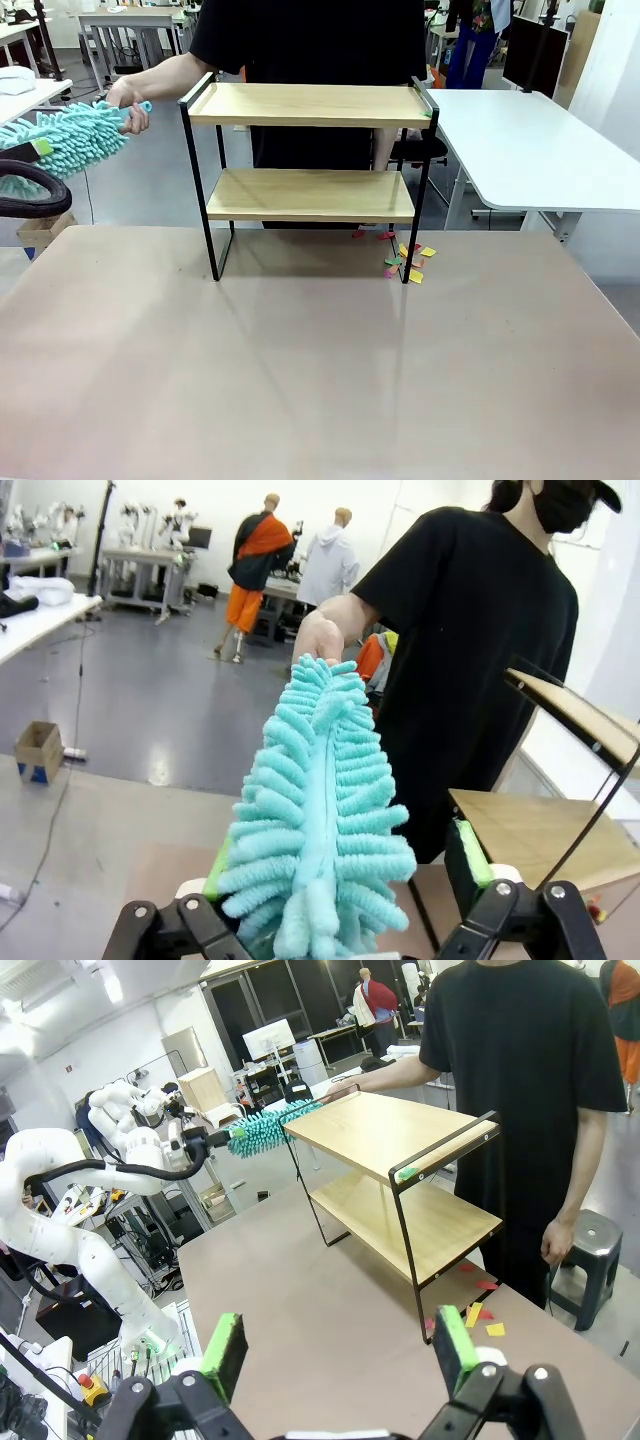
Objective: Clean the shelf.
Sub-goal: Hand the Duster back to the human.
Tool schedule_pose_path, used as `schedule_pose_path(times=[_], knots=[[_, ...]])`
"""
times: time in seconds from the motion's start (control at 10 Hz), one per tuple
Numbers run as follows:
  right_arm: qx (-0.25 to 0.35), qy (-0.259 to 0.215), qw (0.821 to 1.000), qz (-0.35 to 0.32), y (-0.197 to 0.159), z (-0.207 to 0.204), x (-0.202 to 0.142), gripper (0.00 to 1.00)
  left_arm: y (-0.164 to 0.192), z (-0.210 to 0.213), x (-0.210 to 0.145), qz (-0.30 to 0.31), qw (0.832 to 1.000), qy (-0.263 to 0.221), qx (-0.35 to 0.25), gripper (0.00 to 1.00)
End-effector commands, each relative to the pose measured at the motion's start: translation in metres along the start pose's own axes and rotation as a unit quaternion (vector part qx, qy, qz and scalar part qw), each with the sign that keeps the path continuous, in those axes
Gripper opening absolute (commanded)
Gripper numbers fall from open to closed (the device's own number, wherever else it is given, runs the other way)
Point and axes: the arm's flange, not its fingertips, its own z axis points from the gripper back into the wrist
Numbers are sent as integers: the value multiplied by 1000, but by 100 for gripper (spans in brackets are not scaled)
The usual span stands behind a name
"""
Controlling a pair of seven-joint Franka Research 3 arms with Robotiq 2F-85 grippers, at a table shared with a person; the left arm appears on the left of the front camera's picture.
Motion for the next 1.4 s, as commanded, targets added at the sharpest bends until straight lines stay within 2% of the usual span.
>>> schedule_pose_path(times=[0.0, 0.2, 0.5, 0.7, 0.9, 1.3], knots=[[3, -11, 1000, 7, 1, 0, 3, 100, -2, 31, 54, 52, 999, 0, -8, 100], [3, -11, 1000, 7, 1, 0, 3, 100, 15, 65, 126, 118, 993, -28, -8, 100], [3, -11, 1000, 7, 1, 0, 3, 100, 73, 131, 202, 239, 967, -92, 5, 100], [3, -11, 1000, 7, 1, 0, 3, 100, 124, 171, 221, 300, 945, -127, 23, 100], [3, -11, 1000, 7, 1, 0, 3, 100, 156, 195, 216, 323, 934, -145, 35, 100], [3, -11, 1000, 7, 1, 0, 3, 100, 151, 201, 214, 315, 937, -147, 44, 100]])
